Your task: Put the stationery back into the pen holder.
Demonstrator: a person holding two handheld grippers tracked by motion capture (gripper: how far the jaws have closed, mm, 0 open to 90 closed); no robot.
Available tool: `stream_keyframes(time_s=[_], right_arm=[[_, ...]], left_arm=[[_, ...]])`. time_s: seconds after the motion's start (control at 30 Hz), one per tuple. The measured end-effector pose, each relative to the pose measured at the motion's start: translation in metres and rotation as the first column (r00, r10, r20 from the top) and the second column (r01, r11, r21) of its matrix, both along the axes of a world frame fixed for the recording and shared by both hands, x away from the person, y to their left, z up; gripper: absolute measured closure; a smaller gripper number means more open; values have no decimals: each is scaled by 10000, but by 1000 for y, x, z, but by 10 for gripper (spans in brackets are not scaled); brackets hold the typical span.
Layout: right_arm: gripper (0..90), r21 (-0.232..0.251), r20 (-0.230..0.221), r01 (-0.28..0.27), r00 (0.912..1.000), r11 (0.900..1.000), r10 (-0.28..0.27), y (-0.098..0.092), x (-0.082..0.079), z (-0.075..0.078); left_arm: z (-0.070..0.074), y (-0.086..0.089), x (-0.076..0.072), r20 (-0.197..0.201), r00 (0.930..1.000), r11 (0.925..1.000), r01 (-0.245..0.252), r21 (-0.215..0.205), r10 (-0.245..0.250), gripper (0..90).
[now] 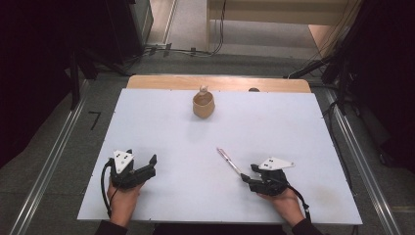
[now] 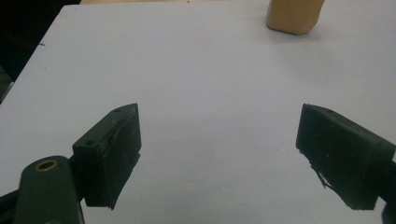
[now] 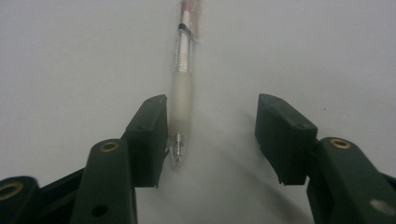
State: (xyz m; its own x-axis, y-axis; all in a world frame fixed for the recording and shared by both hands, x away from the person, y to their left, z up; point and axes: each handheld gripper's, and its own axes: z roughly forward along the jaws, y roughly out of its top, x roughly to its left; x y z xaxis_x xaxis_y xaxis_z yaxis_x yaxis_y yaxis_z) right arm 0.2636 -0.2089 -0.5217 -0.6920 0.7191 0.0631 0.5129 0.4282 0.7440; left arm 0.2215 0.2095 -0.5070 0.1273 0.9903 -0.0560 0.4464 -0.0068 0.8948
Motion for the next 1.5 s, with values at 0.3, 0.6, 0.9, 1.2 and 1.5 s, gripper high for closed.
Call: stream_keyframes(time_s=[0.3,0.6,0.9,1.2,1.5], right_arm=[[576,-114,122,-153,9998,9998,154,5,-3,0],[691,-331,233,-161,9996,9993,169,8,-5,-1],[722,-346,211,-104,9997,9993,112,10,-6,-1],[773,-301,176,-130,9998,9995,135,10,-6,-1],[782,-216,164,-116,9998,9997,119,9,-5,-1]], left_arm=[[0,0,0,0,10000,10000,7,12,-7,150],[0,-1,0,-2,10000,10000,14,4,-14,151],[-1,-1,1,-26,10000,10000,31,50,-30,152],[-1,-2,1,-35,10000,10000,20,63,-20,152],[0,-2,1,-12,10000,10000,25,26,-25,153]])
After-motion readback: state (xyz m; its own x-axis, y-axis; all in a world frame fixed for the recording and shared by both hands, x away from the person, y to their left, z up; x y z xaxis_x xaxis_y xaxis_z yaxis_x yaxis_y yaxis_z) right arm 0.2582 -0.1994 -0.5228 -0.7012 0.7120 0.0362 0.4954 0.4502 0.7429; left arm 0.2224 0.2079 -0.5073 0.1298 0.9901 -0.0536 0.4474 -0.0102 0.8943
